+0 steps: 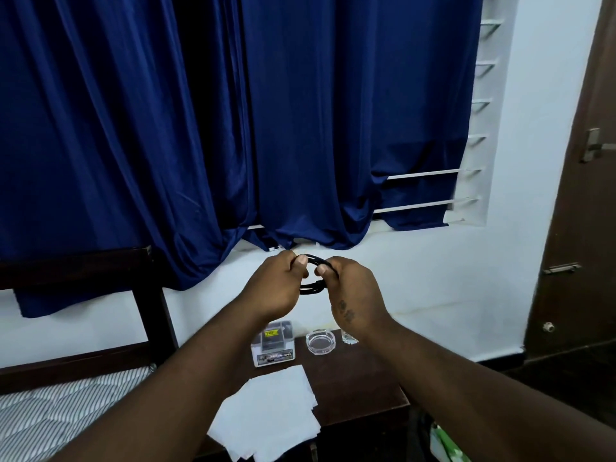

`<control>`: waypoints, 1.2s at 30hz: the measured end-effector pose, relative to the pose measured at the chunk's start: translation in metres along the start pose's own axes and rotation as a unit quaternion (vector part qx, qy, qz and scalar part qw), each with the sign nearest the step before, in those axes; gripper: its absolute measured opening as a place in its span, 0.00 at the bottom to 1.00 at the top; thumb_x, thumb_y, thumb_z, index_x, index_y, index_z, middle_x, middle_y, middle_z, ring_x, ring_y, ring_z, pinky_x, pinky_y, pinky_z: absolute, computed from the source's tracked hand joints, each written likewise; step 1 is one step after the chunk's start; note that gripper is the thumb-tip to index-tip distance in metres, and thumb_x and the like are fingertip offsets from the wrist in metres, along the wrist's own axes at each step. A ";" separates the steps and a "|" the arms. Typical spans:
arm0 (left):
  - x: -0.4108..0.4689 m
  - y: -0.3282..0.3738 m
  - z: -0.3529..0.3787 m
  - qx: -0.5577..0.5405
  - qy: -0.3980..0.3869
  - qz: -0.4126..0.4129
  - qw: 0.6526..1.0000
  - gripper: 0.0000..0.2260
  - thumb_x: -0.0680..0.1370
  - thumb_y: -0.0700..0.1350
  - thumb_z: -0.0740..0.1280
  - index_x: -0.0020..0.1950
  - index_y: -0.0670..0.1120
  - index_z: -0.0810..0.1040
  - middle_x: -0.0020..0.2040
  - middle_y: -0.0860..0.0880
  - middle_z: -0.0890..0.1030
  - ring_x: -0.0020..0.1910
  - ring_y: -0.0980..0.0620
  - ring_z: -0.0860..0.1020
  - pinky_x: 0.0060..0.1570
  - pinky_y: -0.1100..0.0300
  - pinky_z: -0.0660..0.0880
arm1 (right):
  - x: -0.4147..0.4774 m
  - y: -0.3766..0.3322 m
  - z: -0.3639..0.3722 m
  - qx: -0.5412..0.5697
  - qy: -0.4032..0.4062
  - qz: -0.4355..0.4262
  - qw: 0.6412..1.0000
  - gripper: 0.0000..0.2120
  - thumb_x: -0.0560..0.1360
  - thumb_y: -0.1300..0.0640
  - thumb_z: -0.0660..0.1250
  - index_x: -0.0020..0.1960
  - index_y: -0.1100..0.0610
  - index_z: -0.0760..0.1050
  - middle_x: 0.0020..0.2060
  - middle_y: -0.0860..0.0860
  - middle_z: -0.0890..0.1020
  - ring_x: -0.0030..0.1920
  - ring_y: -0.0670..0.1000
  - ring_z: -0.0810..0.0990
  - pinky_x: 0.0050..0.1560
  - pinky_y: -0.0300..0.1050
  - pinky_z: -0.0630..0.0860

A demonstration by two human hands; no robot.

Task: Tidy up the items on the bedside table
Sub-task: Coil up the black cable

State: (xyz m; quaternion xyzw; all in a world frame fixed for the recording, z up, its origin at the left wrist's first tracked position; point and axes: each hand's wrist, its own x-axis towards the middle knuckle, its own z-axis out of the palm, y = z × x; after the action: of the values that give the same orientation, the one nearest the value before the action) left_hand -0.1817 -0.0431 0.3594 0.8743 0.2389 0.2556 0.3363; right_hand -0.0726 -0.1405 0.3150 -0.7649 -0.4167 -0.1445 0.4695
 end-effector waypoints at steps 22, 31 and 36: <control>-0.003 -0.030 0.009 -0.013 0.007 0.086 0.996 0.15 0.86 0.52 0.57 0.44 0.47 0.73 0.31 0.51 0.77 0.25 0.61 0.74 0.31 0.58 0.71 | 0.010 0.016 -0.033 0.136 -0.104 -0.035 0.985 0.05 0.82 0.55 0.63 0.51 0.54 0.77 0.44 0.50 0.80 0.42 0.46 0.77 0.46 0.40 0.73; -0.008 -0.022 0.019 -0.017 0.011 0.119 0.993 0.15 0.86 0.52 0.57 0.43 0.48 0.72 0.31 0.50 0.77 0.27 0.60 0.75 0.31 0.59 0.71 | 0.015 0.022 -0.018 0.142 -0.099 0.036 0.984 0.07 0.73 0.68 0.68 0.43 0.58 0.83 0.37 0.51 0.84 0.37 0.51 0.81 0.40 0.44 0.77; -0.007 -0.027 0.017 0.020 0.007 0.126 0.992 0.14 0.86 0.53 0.57 0.43 0.50 0.71 0.35 0.52 0.78 0.29 0.59 0.78 0.32 0.60 0.74 | 0.009 0.014 -0.026 0.349 -0.165 0.151 0.910 0.05 0.80 0.64 0.64 0.49 0.63 0.78 0.39 0.61 0.84 0.39 0.54 0.83 0.47 0.49 0.83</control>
State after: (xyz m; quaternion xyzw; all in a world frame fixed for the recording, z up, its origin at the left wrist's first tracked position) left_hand -0.1828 -0.0374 0.3276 0.9023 0.1340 0.2972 0.2819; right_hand -0.0515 -0.1605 0.3256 -0.6189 -0.3912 0.2115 0.6475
